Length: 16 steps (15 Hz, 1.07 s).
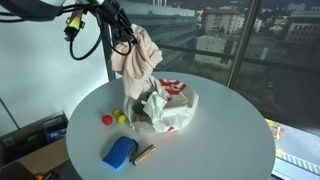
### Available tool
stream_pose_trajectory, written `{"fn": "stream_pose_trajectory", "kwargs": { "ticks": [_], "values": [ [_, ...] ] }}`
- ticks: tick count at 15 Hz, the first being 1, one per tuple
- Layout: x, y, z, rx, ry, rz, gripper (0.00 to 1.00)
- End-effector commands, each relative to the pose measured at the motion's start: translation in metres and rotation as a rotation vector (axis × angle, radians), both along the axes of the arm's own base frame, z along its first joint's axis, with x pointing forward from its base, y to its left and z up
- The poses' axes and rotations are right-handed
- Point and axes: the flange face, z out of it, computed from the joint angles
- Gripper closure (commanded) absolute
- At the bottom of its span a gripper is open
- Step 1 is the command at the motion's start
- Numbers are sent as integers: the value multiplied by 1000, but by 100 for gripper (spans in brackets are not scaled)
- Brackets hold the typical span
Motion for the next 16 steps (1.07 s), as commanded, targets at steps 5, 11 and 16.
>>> {"fn": "stream_pose_trajectory", "kwargs": {
  "ticks": [5, 11, 16],
  "values": [
    [8, -6, -46, -66, 104, 88, 97],
    [26, -45, -85, -147, 183, 25, 97],
    [32, -33, -121, -259, 207, 109, 97]
  ]
}}
